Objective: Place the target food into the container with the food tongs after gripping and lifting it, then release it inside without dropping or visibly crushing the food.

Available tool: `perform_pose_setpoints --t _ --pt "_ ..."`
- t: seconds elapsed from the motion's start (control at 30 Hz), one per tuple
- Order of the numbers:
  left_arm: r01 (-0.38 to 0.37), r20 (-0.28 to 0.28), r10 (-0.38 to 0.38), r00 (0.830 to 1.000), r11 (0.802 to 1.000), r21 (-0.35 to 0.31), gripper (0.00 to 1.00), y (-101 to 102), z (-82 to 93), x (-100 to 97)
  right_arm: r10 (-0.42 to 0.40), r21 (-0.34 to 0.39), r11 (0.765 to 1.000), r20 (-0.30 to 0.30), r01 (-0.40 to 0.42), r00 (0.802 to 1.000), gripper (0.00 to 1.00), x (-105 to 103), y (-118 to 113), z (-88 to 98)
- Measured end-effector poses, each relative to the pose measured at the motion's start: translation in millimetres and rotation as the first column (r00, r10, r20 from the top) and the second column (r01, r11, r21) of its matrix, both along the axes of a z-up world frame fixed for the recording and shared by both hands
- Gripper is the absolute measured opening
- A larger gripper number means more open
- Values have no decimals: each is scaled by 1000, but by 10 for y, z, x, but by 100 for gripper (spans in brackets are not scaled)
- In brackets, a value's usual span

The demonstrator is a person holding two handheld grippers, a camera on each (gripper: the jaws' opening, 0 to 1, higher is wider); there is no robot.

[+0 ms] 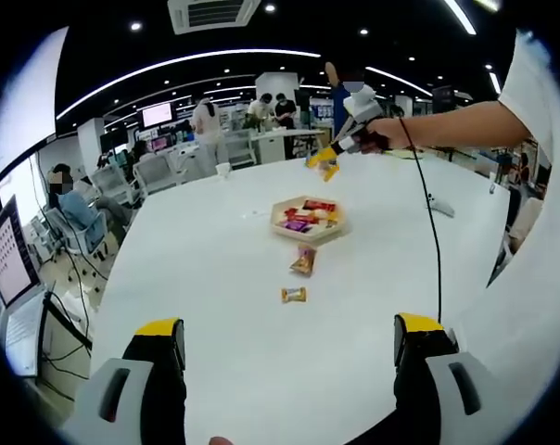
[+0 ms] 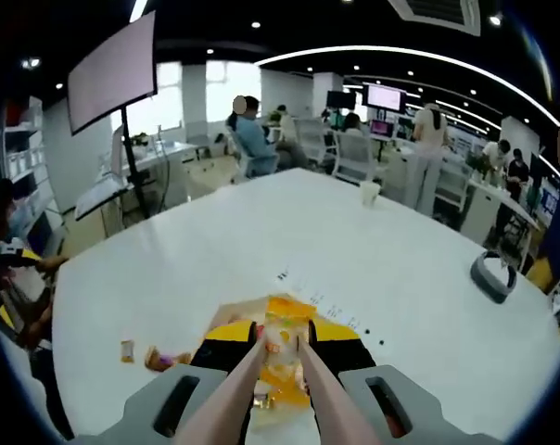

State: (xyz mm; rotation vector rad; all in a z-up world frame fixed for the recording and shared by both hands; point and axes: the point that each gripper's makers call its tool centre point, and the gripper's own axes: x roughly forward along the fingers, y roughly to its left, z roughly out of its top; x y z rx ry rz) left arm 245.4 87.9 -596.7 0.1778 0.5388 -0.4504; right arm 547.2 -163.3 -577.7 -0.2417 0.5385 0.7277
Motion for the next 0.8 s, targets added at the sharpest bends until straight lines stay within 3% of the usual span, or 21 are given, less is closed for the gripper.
perform_pose_setpoints --t 0.13,0.43,0.8 --pt "-2 0 2 1000 1000 -1 94 5 5 -3 15 -26 1000 9 -15 1000 21 59 71 12" --pt "-11 -8 11 1000 1000 3 93 39 -11 20 10 29 1000 -37 -9 999 25 60 168 -17" --pt "-1 -5 1 1000 1000 6 93 33 -5 17 17 10 1000 -22 -17 1000 26 102 138 -13"
